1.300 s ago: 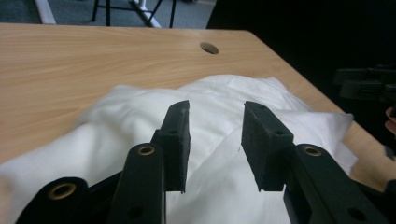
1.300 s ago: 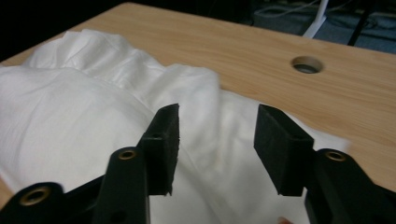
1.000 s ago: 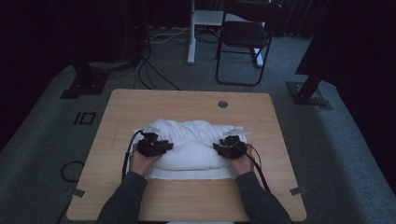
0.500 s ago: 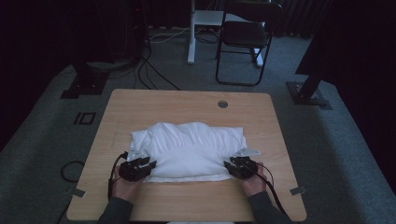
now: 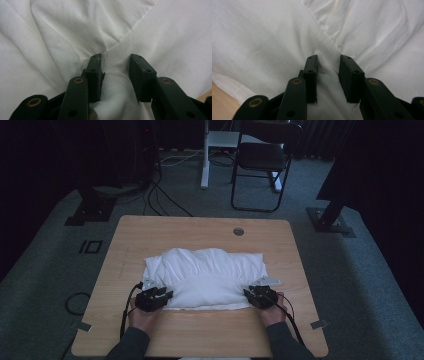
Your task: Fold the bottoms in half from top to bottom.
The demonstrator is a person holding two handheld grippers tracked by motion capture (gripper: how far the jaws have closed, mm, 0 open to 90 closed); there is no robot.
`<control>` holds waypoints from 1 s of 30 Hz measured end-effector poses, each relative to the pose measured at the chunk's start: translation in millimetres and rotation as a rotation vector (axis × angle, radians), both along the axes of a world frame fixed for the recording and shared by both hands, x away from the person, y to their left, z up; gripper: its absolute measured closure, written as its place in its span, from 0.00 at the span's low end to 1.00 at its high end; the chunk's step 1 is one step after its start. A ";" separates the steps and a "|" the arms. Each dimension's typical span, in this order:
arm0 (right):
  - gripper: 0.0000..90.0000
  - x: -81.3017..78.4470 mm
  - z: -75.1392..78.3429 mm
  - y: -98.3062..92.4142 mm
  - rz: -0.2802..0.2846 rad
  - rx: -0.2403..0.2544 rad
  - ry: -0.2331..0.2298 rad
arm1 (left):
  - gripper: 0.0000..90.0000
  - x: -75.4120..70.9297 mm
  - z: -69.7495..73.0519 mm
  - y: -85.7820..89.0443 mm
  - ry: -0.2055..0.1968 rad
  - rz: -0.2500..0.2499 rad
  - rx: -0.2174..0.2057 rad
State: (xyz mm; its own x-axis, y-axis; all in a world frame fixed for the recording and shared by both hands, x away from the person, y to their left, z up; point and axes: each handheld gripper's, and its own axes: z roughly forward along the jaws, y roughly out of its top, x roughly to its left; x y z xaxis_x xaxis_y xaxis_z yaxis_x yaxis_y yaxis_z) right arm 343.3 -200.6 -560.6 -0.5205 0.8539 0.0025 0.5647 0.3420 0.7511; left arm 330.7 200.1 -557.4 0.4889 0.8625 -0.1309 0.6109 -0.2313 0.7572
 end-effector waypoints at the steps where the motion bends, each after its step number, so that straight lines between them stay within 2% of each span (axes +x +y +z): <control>1: 0.75 1.5 -0.4 -1.4 -0.004 0.003 -0.002 | 0.70 2.8 0.5 -1.1 0.002 -0.002 0.006; 6: 0.75 6.6 -1.2 -5.3 -0.013 0.021 -0.004 | 0.70 17.0 3.2 -5.8 0.017 0.009 0.016; 7: 0.75 7.3 -1.4 -6.2 -0.015 0.031 -0.002 | 0.69 20.0 5.8 -6.8 0.025 0.020 0.029; 10: 0.75 7.7 -2.2 -8.4 -0.017 0.055 0.001 | 0.61 23.6 11.0 -6.2 0.030 0.032 0.035; 11: 0.75 7.8 -2.5 -9.4 -0.015 0.062 0.003 | 0.56 25.3 21.7 0.9 -0.011 0.069 -0.004; 13: 0.75 7.5 -3.1 -10.2 -0.017 0.075 0.003 | 0.46 26.7 31.1 10.6 -0.056 0.118 -0.036; 14: 0.75 7.5 -3.1 -10.2 -0.017 0.075 0.003 | 0.41 26.7 31.1 10.6 -0.056 0.118 -0.036; 15: 0.74 7.5 -3.6 -10.8 -0.019 0.083 0.003 | 0.35 32.0 35.0 18.3 -0.057 0.171 -0.026; 16: 0.74 7.5 -3.7 -11.0 -0.018 0.085 0.001 | 0.30 36.6 33.9 21.6 -0.035 0.188 -0.014; 18: 0.74 7.2 -3.9 -10.9 -0.020 0.086 0.000 | 0.21 48.1 24.8 26.8 0.047 0.214 0.022; 20: 0.74 6.9 -4.1 -10.8 -0.021 0.088 0.000 | 0.20 54.1 15.3 31.3 0.083 0.241 0.045; 24: 0.74 6.6 -4.4 -11.1 -0.022 0.092 -0.002 | 0.17 56.5 11.3 32.0 0.081 0.257 0.061; 25: 0.74 6.5 -4.5 -11.1 -0.023 0.094 -0.002 | 0.16 58.7 8.3 32.1 0.091 0.265 0.084; 26: 0.74 6.4 -4.6 -11.1 -0.024 0.095 -0.001 | 0.16 58.7 8.3 32.1 0.091 0.265 0.084; 27: 0.74 6.3 -4.7 -11.2 -0.024 0.098 -0.001 | 0.12 59.9 5.8 32.3 0.087 0.275 0.111; 29: 0.73 6.0 -4.8 -11.5 -0.024 0.103 0.000 | 0.12 60.0 5.7 34.3 0.085 0.285 0.117; 30: 0.73 5.8 -4.9 -11.6 -0.025 0.106 0.001 | 0.12 59.9 5.2 35.3 0.082 0.292 0.134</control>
